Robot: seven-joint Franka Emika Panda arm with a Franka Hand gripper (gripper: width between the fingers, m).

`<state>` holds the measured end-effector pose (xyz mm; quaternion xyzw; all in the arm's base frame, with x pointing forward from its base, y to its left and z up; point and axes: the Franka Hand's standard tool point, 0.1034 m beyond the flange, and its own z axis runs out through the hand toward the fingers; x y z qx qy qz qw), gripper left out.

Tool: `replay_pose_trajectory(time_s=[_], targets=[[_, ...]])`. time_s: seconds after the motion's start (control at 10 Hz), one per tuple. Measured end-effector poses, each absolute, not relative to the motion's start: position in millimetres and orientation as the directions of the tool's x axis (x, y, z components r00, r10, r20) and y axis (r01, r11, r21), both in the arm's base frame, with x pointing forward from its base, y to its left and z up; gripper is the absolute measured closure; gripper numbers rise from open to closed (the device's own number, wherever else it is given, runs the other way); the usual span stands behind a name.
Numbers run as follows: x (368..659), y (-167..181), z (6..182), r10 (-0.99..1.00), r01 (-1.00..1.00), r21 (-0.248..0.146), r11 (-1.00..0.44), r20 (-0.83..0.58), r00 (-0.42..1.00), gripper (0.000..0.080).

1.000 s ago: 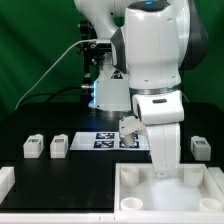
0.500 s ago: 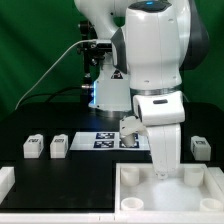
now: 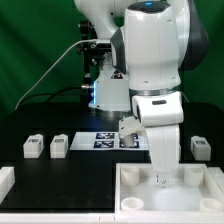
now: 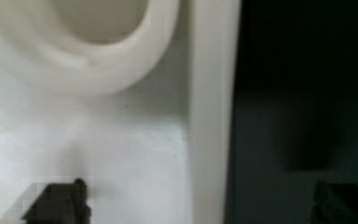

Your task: Assemble one leg

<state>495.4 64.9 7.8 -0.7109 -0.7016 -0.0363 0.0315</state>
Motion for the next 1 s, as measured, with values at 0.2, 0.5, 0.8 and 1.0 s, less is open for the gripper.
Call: replay_pose_trajectory(time_s=[0.2, 0.5, 0.8, 1.0], targets=[[495.3, 64.6, 7.5, 0.995, 1.000, 0.006, -0.014, 0.096, 0.014, 0.0155], [495.2, 64.0, 7.3, 0.995, 1.000, 0.005, -0.015, 0.096, 0.015, 0.0150], [490.7, 63.5, 34.2, 0.978, 0.982, 0.018, -0.189, 0.088, 0.187, 0.0150], [476.3, 83.2, 51.0, 0.932, 0.935, 0.022, -0.353, 0.102, 0.349, 0.0150]])
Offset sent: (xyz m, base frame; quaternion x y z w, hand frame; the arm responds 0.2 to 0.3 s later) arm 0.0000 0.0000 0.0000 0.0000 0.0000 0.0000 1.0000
